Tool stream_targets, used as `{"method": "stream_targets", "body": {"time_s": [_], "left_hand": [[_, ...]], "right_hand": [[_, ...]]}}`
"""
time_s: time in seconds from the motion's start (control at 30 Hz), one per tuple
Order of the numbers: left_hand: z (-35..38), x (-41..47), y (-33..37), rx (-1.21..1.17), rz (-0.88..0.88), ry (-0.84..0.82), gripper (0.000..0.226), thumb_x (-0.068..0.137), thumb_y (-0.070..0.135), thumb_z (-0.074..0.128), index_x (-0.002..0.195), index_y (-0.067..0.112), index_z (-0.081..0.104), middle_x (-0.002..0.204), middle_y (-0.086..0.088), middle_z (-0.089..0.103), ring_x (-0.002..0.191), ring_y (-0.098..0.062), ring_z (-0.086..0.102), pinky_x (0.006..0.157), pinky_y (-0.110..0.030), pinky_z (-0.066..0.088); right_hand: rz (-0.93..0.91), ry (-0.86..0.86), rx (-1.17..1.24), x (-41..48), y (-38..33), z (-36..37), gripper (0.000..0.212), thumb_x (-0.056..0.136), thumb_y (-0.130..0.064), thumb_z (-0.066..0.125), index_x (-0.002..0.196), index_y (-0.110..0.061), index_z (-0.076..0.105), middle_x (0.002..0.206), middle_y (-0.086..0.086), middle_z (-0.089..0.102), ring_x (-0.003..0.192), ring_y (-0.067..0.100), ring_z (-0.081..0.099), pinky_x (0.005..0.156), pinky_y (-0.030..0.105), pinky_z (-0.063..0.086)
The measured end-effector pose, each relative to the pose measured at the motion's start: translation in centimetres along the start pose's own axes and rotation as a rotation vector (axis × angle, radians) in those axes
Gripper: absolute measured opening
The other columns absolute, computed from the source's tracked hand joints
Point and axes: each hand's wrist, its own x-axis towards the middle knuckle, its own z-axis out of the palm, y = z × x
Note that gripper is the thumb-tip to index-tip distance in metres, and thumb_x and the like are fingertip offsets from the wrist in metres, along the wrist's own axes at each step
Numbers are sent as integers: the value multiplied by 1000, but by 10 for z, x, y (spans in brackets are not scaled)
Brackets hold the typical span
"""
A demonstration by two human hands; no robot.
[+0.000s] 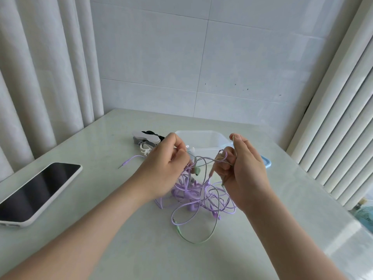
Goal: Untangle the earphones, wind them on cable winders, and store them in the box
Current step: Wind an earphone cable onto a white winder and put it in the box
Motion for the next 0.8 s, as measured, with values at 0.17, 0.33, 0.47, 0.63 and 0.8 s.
{"method": "stream_targets", "body": {"time_s": [0.17,0.33,0.47,0.63,0.8], "left_hand": [[0,1,-13,330,123,9,14,94,16,57,89,25,46,68,3,58,69,-22,54,61,-44,49],[-6,5,-17,382,65,-5,19,94,8,53,98,27,48,62,6,54,62,-12,46,59,-35,40],[-5,5,-12,335,-1,-80,31,92,0,47,98,26,63,64,8,59,58,-7,47,53,-21,34],[-9,10,-8,235,-163,-22,37,97,6,45,84,28,72,56,20,62,50,-3,52,51,-19,37],[-12,10,-8,117,-197,-38,44,99,8,41,88,30,78,70,-21,55,60,-25,44,63,-32,35]], "right_hand": [[-29,83,-6,0,-2,-2,11,109,-18,53,101,-15,60,58,0,31,45,15,32,42,24,32],[-123,190,-82,4,0,-6,9,109,-20,49,104,-18,56,57,1,32,43,16,35,41,24,32],[-207,202,-183,2,0,-6,13,109,-20,41,102,-20,51,54,-1,32,45,17,35,42,24,32],[-206,130,-392,0,-3,-5,16,103,-17,48,90,-16,58,49,-6,37,56,20,47,62,33,40],[-199,44,-600,-3,-1,-6,20,93,-15,55,77,-14,68,48,-7,38,59,21,49,72,40,41]]}}
